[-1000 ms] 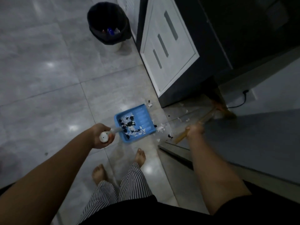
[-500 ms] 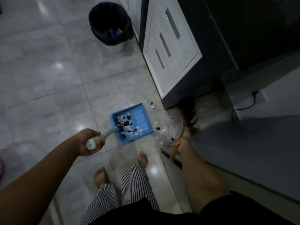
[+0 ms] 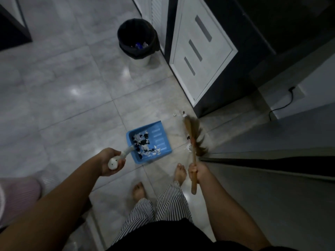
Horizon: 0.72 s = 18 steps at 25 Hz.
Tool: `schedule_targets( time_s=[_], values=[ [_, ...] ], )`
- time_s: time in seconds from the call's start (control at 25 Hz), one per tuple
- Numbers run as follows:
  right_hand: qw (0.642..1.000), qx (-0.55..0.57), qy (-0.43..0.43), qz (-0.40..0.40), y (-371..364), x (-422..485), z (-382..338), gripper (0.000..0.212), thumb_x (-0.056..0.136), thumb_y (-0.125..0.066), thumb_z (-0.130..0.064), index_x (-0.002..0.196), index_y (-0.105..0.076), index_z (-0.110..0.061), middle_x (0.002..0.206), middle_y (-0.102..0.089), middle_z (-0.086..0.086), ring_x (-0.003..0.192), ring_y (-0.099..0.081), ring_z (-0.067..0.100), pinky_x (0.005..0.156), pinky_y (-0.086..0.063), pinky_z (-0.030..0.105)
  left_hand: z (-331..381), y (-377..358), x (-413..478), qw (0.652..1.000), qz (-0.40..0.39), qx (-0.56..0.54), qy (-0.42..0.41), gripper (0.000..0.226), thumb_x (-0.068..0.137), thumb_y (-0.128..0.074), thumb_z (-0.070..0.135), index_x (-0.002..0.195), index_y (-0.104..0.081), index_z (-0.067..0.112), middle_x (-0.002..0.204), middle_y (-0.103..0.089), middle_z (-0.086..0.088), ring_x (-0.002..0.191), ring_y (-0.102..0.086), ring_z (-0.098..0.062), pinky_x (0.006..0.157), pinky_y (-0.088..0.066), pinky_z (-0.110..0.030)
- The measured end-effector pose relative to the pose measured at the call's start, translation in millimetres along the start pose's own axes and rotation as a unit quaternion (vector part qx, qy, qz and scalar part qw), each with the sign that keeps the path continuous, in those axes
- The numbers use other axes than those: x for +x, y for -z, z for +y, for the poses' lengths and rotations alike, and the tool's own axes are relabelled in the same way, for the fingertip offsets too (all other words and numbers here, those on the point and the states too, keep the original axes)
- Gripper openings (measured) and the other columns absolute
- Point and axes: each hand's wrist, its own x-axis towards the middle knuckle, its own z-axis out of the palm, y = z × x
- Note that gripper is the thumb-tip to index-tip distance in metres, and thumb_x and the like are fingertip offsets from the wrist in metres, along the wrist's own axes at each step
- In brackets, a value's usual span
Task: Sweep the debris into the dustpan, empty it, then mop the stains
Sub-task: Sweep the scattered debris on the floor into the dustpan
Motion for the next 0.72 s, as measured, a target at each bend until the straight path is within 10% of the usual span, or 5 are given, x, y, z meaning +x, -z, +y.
schedule_targets(
  time_s=[0.32, 0.72],
  values=[
    [0.999, 0.013, 0.001, -0.046, -7.5, -45.2, 34.2, 0.039, 0.105, -0.028, -0.025, 0.071, -0.039, -0.01, 0.034, -0.038, 0.0, 0.017, -0.027, 0.007, 0.022, -0.018, 0.008, -32.5, 49.8, 6.1, 1.0, 0.003, -0.018, -0.001, 0.05, 0.101, -0.035, 0.018, 0.147, -0.028, -0.001, 0.074, -0.046, -0.011, 0.025, -0.049, -0.015, 0.03, -0.043, -0.016],
    [0.998, 0.022, 0.037, -0.043, -7.0, -7.5, 26.8, 0.041, 0.106, -0.022, -0.02, 0.066, -0.03, -0.015, 0.03, -0.034, 0.001, 0.016, -0.03, 0.008, 0.023, -0.023, 0.012, -34.4, 83.1, 13.6, 0.999, -0.027, -0.021, 0.022, 0.026, 0.1, -0.038, 0.02, 0.108, -0.045, -0.004, 0.052, -0.053, -0.013, 0.027, -0.049, -0.014, 0.032, -0.045, -0.016]
  ],
)
